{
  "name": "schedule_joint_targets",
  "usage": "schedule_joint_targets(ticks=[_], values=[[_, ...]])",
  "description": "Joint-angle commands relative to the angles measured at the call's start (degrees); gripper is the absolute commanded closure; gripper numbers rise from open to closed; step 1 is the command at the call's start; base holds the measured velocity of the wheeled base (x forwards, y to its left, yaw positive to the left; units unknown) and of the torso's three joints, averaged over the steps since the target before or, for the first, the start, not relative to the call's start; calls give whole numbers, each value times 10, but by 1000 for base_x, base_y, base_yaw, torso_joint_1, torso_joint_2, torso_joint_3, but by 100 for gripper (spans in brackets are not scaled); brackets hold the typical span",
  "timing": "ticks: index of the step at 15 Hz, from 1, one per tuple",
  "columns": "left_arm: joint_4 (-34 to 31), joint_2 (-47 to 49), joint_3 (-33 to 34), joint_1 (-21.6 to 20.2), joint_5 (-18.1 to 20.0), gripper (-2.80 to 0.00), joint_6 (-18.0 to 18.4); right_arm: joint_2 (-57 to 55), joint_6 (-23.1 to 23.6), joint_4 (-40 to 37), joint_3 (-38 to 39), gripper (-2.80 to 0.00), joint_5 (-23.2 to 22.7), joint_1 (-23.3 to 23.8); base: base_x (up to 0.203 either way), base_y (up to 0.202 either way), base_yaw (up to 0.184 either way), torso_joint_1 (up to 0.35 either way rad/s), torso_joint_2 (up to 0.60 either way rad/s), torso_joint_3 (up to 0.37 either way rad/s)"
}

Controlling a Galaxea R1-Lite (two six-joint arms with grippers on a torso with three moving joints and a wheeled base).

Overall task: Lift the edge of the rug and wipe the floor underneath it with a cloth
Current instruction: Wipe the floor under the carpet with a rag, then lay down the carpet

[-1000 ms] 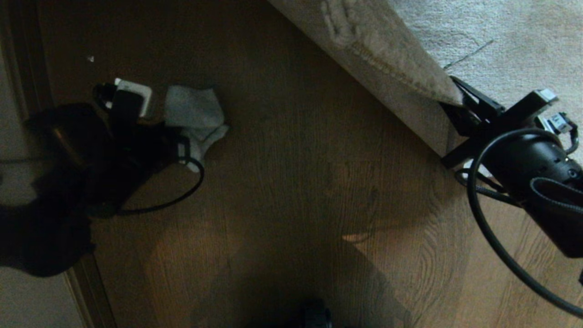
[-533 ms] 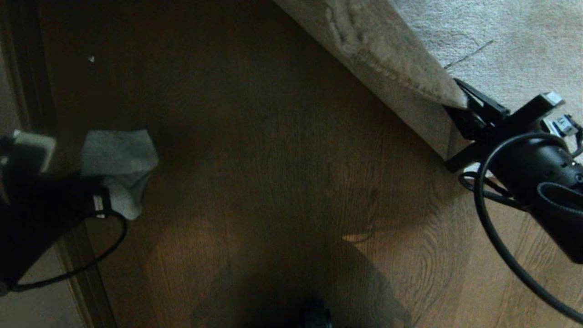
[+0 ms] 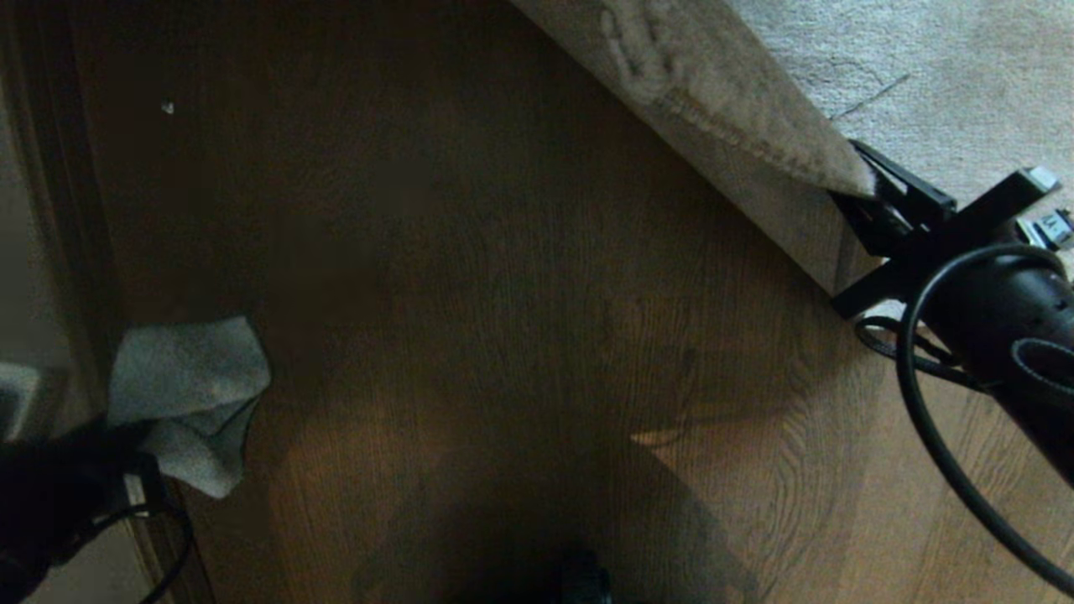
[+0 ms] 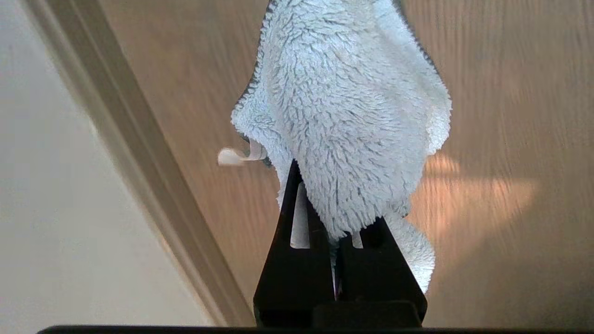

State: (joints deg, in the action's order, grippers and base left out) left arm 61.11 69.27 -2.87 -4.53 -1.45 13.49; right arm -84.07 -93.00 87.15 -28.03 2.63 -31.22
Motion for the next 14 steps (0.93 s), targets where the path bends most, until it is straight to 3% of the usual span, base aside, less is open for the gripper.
schedule_joint_targets(ticks=[1,6,11,14], values=[[-15,-58,28,2,0,0,0,0,-5,28,1,0,0,-1,0,0,0,0,0,0],[-166,-197,29,2,45,0,0,-2,-5,28,3,0,0,0,0,0,0,0,0,0],[-430,-469,28,2,57,0,0,-4,13,28,5,0,-17,0,0,0,0,0,0,0],[-558,-546,28,2,49,0,-11,-4,15,28,5,0,-18,-1,0,0,0,0,0,0]])
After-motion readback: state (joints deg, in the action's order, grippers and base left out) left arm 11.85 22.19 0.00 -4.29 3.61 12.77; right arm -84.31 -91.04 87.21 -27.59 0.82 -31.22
